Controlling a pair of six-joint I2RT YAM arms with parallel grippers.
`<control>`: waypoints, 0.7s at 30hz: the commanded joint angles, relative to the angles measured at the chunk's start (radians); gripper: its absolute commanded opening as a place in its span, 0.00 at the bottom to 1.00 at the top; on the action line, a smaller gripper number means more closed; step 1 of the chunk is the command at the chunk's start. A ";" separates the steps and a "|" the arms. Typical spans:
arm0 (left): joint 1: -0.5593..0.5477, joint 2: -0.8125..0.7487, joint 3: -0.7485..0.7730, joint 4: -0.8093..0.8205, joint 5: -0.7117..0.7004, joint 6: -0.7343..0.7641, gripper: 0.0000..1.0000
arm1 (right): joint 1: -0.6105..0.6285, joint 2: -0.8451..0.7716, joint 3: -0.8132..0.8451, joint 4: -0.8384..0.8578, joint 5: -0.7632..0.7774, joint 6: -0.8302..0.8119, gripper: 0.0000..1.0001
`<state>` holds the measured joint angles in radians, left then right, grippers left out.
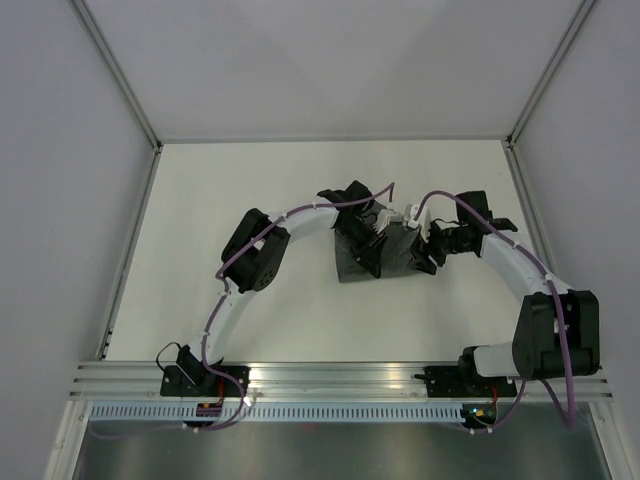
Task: Fold the napkin, place the utensils inside, and roll it up
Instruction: Roll the napkin at the center of the board.
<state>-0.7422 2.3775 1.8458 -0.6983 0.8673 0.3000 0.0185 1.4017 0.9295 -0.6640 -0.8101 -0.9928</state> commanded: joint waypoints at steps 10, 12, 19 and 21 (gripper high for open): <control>0.014 0.150 0.072 -0.219 0.021 -0.073 0.02 | 0.278 -0.075 -0.189 0.240 0.173 -0.053 0.66; 0.015 0.155 0.078 -0.221 0.024 -0.076 0.02 | 0.290 -0.066 -0.196 0.265 0.186 -0.052 0.65; 0.023 0.163 0.079 -0.225 0.032 -0.079 0.02 | 0.328 -0.003 -0.189 0.262 0.206 -0.067 0.64; 0.026 0.164 0.079 -0.225 0.033 -0.079 0.02 | 0.339 0.009 -0.192 0.268 0.219 -0.073 0.63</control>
<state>-0.7177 2.4714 1.9385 -0.8604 1.0042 0.2317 0.3378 1.3941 0.7391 -0.4351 -0.5995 -1.0328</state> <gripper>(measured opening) 0.280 0.634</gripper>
